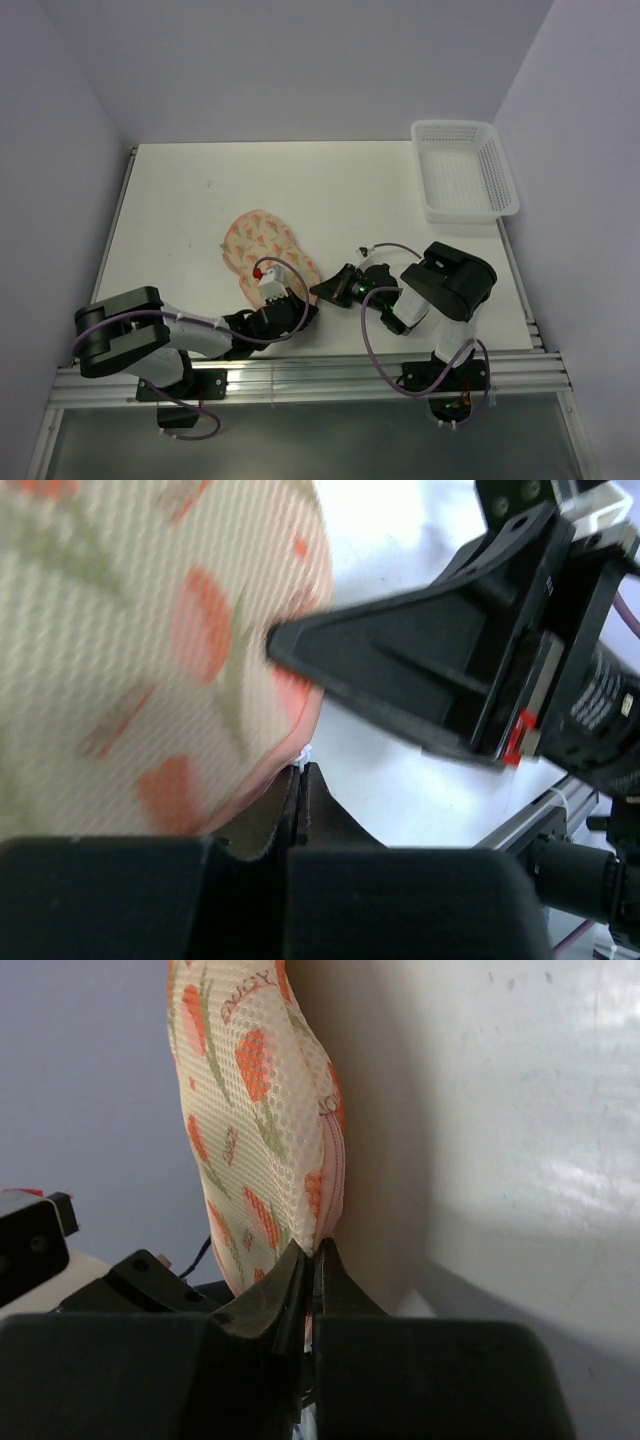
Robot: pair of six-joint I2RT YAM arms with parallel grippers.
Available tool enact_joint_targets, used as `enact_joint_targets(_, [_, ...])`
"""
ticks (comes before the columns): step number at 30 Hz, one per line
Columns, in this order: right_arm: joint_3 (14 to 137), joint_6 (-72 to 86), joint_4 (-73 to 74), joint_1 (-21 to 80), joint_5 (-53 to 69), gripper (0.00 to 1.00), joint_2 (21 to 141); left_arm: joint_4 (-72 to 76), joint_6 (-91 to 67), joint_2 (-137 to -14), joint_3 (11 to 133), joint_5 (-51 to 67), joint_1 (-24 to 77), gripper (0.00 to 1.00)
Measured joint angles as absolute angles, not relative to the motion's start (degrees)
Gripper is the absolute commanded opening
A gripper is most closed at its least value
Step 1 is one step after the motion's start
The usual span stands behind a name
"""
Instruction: Place the bra in the laundry bag and zip it closed
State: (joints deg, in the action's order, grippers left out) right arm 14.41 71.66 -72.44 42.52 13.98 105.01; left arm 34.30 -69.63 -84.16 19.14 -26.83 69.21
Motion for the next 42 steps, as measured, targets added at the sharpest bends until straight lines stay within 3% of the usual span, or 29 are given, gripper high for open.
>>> enact_joint_targets(12, [16.2,68.2,-70.1,33.6,18.2,0.0,103.0,28.8,-71.5,-73.3,12.3,-26.7,69.2,0.0])
enact_joint_targets(24, [24.2,58.7,-51.5,22.0,33.2,0.01,101.0,17.6,-71.6,-62.5,11.5,-29.8,69.1,0.0])
enact_joint_targets(25, [25.1,57.9,-49.4,22.1,33.5,0.13,100.0,17.4,-71.5,-62.6,11.5,-29.8,69.1,0.0])
enact_joint_targets(26, [25.9,56.9,-47.2,22.5,33.4,0.49,98.5,17.4,-71.3,-63.0,11.6,-29.8,69.1,0.0])
enact_joint_targets(29, [26.1,55.4,-44.0,23.3,30.3,0.93,93.5,17.5,-70.1,-66.3,12.6,-29.6,69.1,0.0])
enact_joint_targets(31, [24.9,54.9,-44.0,23.6,27.6,0.98,90.1,17.9,-69.4,-69.8,13.9,-29.2,69.3,0.0])
enact_joint_targets(37, [13.5,58.0,-45.6,28.6,20.2,0.98,83.0,23.3,-66.8,-80.4,19.9,-28.0,68.6,0.0])
enact_joint_targets(42, [10.1,63.4,-50.3,36.8,15.6,0.87,83.1,27.6,-65.4,-84.6,23.8,-25.5,66.9,0.0])
